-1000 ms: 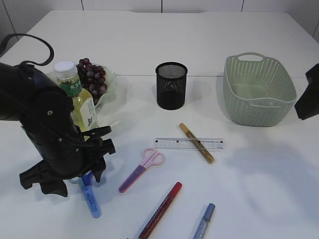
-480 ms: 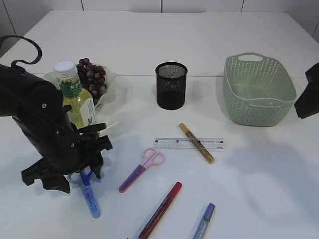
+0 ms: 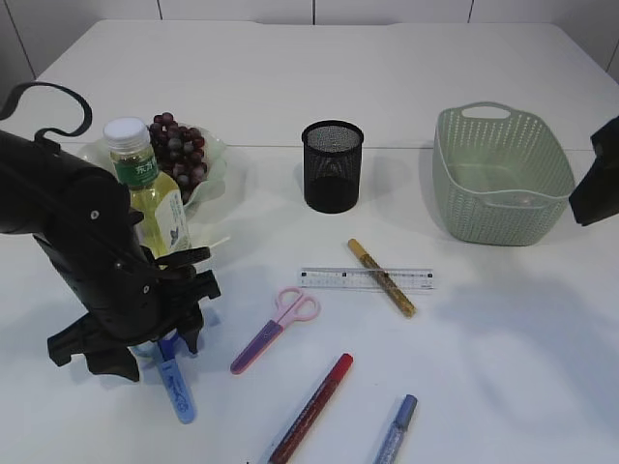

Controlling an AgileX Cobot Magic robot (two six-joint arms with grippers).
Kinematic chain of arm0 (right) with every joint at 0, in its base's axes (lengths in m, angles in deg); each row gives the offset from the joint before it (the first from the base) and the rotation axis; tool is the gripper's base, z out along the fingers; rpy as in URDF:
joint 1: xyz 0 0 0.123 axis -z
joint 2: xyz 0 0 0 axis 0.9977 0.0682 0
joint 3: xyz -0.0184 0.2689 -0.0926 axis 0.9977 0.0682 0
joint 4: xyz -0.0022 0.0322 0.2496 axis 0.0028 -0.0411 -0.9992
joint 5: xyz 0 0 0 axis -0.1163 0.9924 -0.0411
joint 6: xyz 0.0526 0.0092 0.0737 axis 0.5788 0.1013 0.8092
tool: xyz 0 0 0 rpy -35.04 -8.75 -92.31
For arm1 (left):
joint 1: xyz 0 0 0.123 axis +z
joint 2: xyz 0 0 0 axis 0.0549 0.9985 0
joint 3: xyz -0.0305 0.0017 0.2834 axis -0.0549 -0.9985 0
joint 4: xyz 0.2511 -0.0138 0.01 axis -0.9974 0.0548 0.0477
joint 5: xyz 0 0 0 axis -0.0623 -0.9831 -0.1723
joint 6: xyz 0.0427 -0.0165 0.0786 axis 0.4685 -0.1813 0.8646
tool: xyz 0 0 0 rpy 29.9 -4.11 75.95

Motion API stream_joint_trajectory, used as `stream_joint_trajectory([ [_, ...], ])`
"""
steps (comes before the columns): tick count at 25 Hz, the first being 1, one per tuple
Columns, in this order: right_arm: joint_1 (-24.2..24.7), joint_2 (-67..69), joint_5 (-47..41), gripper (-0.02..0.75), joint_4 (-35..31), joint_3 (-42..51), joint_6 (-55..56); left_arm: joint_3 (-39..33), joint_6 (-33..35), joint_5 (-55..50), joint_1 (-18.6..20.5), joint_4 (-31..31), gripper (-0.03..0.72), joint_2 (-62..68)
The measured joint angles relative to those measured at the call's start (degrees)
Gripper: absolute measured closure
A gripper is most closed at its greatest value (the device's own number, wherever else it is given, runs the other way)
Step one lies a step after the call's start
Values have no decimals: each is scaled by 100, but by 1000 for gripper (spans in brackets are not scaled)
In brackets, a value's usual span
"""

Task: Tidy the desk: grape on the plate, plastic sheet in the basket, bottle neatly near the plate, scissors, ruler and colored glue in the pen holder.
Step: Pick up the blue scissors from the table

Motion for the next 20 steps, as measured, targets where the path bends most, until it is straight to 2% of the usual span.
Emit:
stream_joint_trajectory([
  [6,0,0,0,248,0,0,0,0,9,91,0,0,190,12],
  [10,0,0,0,248,0,0,0,0,13,171,0,0,216,36],
  [20,0,0,0,248,0,0,0,0,13,171,0,0,224,173],
])
